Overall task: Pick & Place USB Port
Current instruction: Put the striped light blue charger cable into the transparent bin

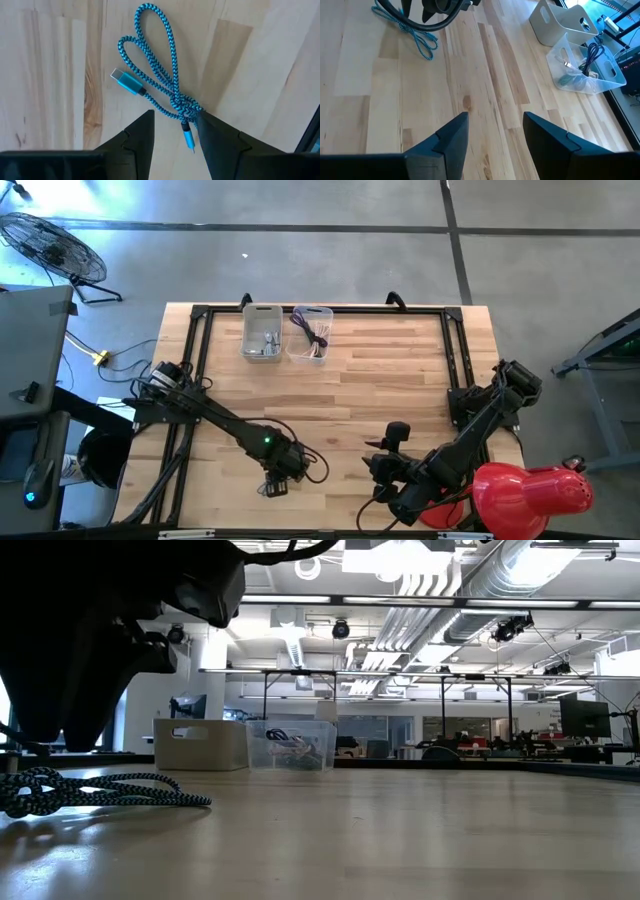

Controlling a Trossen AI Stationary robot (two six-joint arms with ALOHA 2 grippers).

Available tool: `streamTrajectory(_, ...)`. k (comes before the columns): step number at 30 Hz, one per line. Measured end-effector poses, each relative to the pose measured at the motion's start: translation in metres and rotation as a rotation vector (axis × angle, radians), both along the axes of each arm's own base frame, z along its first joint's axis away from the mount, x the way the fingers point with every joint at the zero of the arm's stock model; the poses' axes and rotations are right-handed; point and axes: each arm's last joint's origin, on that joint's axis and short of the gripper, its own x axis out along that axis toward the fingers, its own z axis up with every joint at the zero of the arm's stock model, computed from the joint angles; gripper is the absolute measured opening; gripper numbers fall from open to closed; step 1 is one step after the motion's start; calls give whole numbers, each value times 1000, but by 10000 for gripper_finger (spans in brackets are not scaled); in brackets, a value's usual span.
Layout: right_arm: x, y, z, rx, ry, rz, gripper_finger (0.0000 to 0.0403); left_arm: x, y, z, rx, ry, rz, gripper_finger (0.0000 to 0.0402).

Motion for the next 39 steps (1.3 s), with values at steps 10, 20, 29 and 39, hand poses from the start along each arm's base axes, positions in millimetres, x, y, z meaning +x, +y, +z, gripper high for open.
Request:
streamTrajectory(10,0,0,0,1,0,0,181,-2,0,-1,-2,24,2,145)
streamTrajectory(20,-4,5,0,2,-8,12,181,6,-3,1,-36,-59,37,145)
streamTrajectory(29,-5,5,0,12,-8,9,181,15,-5,4,-9,-178,50,145)
streamTrajectory(39,-7,7,0,14,-8,13,181,14,-3,3,37,-186,-19,145)
